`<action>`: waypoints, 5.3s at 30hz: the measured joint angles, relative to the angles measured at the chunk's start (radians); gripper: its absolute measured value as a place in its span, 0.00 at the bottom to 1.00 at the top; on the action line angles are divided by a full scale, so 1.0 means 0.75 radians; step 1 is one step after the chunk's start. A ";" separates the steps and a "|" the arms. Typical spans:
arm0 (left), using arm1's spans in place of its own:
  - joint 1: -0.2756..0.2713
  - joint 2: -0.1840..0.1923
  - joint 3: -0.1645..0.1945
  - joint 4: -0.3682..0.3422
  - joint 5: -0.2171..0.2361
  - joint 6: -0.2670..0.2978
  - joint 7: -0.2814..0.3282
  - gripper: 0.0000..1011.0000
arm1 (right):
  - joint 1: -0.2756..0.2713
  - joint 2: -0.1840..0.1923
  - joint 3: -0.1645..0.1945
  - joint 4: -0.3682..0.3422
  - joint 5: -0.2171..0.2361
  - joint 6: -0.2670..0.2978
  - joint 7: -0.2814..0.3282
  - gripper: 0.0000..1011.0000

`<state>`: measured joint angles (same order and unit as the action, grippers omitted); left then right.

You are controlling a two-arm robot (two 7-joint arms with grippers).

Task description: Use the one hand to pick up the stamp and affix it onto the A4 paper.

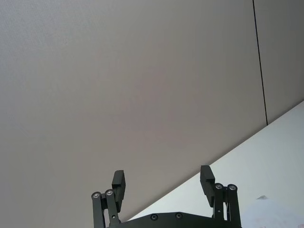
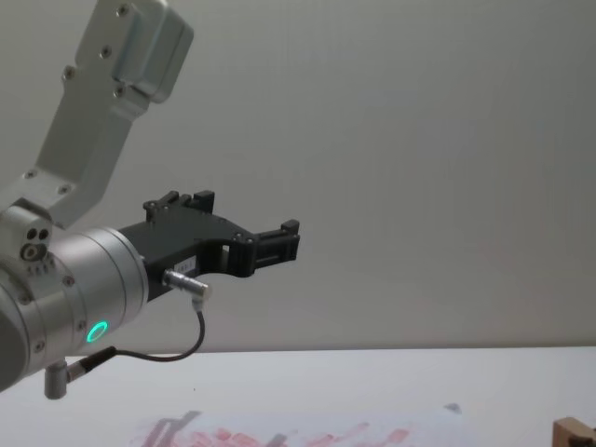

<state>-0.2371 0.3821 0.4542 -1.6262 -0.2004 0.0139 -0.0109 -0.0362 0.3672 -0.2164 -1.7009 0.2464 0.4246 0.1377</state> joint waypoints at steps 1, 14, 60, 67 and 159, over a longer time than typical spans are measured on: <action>0.000 0.000 0.000 0.000 0.000 0.000 0.000 0.99 | 0.001 0.000 0.000 0.001 0.000 0.000 0.000 0.24; 0.000 0.000 0.000 0.000 0.000 0.000 0.000 0.99 | 0.001 0.002 0.001 -0.003 -0.016 -0.032 0.003 0.21; 0.000 0.000 0.000 0.000 0.000 0.000 0.000 0.99 | 0.161 -0.101 -0.082 0.183 -0.022 -0.211 0.394 0.21; 0.000 0.000 0.000 0.000 0.000 0.000 0.000 0.99 | 0.189 -0.120 -0.096 0.234 -0.052 -0.149 0.392 0.21; 0.000 0.000 0.000 0.000 0.000 0.000 0.000 0.99 | -0.095 0.087 0.043 -0.103 0.204 -0.128 -0.082 0.21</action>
<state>-0.2371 0.3821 0.4542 -1.6262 -0.2004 0.0139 -0.0109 -0.1073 0.4322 -0.1842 -1.7783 0.3991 0.3284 0.0761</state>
